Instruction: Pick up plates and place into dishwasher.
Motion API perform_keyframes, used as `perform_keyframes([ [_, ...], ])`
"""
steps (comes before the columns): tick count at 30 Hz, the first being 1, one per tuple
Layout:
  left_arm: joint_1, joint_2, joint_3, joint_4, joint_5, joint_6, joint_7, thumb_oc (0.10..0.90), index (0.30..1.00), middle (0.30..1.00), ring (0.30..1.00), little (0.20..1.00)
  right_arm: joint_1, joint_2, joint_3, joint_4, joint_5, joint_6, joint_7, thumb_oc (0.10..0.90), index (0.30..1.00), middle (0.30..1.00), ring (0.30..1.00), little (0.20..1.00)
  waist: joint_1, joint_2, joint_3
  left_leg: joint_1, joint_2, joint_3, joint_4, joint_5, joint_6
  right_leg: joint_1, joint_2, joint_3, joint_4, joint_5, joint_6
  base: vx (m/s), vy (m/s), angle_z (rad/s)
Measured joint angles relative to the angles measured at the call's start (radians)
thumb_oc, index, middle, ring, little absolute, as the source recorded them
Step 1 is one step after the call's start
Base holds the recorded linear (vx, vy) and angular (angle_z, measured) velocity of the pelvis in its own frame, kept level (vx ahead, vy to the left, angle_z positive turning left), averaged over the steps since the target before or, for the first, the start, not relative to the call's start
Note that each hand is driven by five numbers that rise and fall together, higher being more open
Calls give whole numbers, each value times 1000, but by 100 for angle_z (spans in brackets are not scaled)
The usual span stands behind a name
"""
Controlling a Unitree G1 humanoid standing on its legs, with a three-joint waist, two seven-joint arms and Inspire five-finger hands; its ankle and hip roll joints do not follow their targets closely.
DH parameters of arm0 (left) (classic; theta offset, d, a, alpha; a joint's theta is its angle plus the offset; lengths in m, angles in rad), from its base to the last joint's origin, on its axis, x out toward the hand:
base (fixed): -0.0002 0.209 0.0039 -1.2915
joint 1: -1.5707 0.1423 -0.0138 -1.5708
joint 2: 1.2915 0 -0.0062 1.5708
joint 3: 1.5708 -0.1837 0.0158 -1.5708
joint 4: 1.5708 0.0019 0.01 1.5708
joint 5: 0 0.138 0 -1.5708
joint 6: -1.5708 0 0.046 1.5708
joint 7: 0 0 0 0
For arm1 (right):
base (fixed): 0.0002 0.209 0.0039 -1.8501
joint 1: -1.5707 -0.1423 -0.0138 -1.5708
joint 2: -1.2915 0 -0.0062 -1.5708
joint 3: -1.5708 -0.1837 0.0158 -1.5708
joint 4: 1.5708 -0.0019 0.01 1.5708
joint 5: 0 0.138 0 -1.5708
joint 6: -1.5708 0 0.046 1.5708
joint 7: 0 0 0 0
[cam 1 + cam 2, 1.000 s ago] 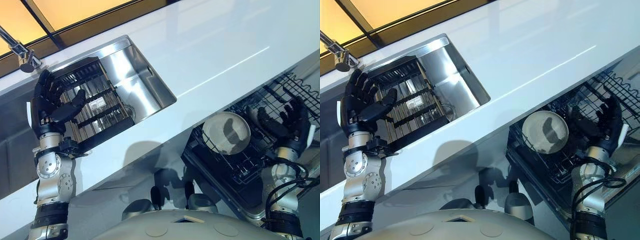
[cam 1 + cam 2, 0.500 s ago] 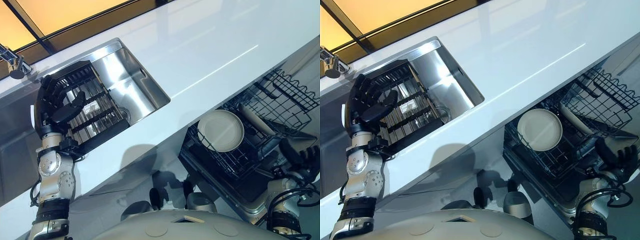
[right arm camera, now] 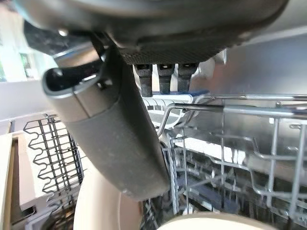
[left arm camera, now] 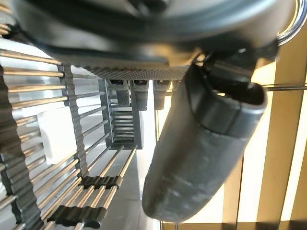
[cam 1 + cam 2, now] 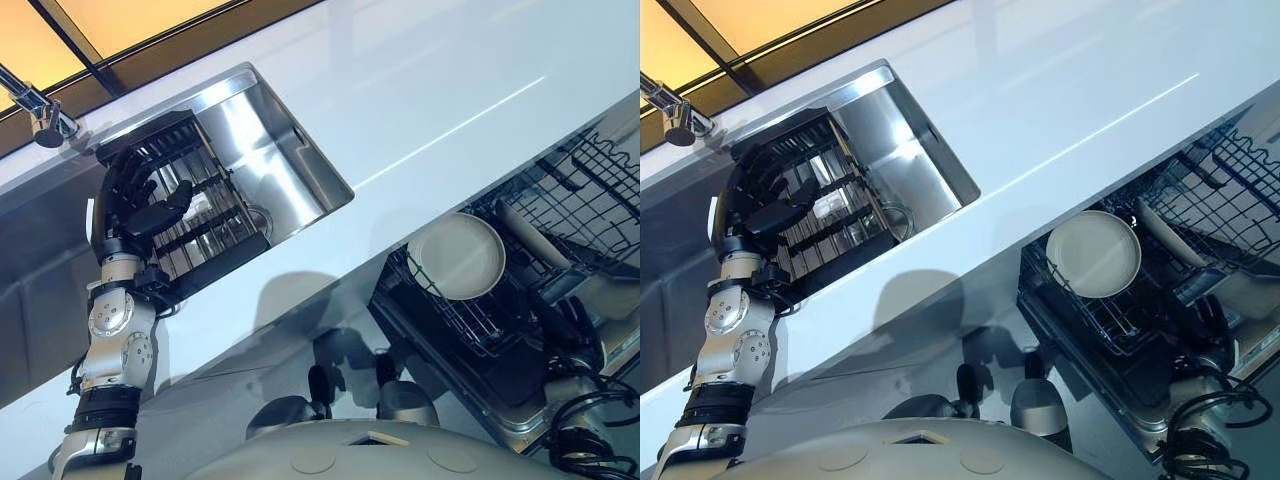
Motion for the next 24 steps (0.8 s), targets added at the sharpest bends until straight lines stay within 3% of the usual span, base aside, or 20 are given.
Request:
perform_keyframes([
  [3, -6, -1, -3, 0, 0, 0, 1, 800, 900, 900, 900, 900, 0, -1, 10, -16, 67, 30, 88, 800, 900, 900, 900, 900, 1, 5, 12, -1, 1, -10, -2, 3, -2, 5, 1, -9, 0, 0, 0, 82, -36, 8],
  [5, -6, -8, -13, 0, 0, 0, 6, 800, 900, 900, 900, 900, 10, 2, 68, -76, 92, 4, 90, 800, 900, 900, 900, 900, 1, 11, 18, 0, 2, -16, -2, 4, -4, 9, 2, -17, 0, 0, 0, 76, -1, 12],
  [8, -12, -24, -51, 0, 1, 0, 31, 800, 900, 900, 900, 900, 6, 15, 187, -241, 50, -94, 84, 800, 900, 900, 900, 900, 12, 33, 30, 1, 1, -23, -2, 10, -3, 14, 1, -25, -1, 1, -1, 72, 26, 7],
  [11, -60, -37, -79, 29, 2, -2, 59, 800, 900, 900, 900, 900, -105, 27, 291, -367, -66, -118, 35, 800, 900, 900, 900, 900, 32, 46, 35, 0, 2, -28, 1, 19, -5, 15, 2, -31, -1, 3, -4, 43, 14, 7],
  [15, -148, -50, -108, 94, 0, -21, 78, 800, 900, 900, 900, 900, -231, -25, 325, -333, -96, -56, -33, 800, 900, 900, 900, 900, 69, 69, 46, -15, 3, -62, 2, 33, -14, 14, 3, -62, -1, 3, -5, 41, -44, 23],
  [21, -215, -49, -105, 202, -7, -51, 57, 800, 900, 900, 900, 900, -278, -93, 442, -316, -72, -32, -141, 800, 900, 900, 900, 900, 90, 68, 46, -14, 15, -82, 0, 47, -36, 17, 13, -75, -1, 10, -16, 20, -21, -1],
  [24, -233, -53, -103, 204, -8, -47, 45, 800, 900, 900, 900, 900, -302, -62, 453, -316, -211, -31, -274, 800, 900, 900, 900, 900, 96, 65, 48, -17, 24, -92, -2, 49, -33, 18, 23, -89, -2, 15, -23, -14, -2, 13],
])
